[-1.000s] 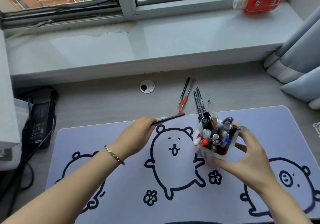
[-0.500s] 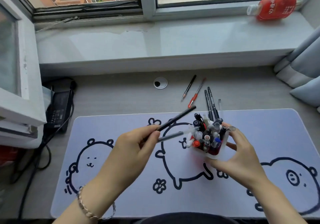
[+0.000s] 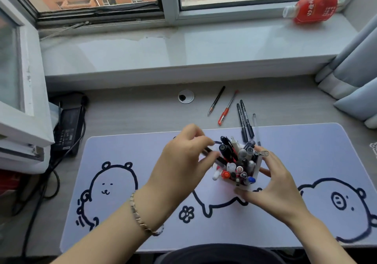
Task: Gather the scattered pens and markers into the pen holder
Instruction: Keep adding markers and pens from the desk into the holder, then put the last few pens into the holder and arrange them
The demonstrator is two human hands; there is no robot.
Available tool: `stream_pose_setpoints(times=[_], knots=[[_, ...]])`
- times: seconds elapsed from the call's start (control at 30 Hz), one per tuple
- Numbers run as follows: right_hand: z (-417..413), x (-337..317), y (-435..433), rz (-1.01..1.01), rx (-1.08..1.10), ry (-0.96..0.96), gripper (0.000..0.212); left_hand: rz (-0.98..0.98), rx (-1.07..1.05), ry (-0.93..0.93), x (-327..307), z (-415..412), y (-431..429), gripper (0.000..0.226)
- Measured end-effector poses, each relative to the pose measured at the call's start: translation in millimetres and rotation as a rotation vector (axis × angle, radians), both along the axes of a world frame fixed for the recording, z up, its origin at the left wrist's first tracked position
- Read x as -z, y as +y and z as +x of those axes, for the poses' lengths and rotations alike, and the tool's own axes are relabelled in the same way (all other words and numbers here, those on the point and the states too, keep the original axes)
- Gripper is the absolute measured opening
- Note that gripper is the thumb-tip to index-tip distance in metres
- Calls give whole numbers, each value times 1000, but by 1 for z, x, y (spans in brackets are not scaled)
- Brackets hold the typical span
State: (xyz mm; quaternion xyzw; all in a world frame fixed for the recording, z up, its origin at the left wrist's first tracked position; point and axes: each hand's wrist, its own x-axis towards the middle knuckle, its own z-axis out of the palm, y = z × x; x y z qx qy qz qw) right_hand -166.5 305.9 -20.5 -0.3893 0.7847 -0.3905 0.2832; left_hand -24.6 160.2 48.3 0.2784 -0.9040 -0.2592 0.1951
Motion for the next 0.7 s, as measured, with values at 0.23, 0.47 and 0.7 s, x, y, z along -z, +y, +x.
stream_pose_setpoints(times=[0.23,0.47,0.7], knots=[[8,-6,0,-74,-54,55,84,263,-49,176,19,-7,36,42],[9,0,1,-91,-144,62,89,303,414,-191,21,12,23,75],[3,1,-38,-90,-230,9,93,179,253,40,44,8,-7,93]])
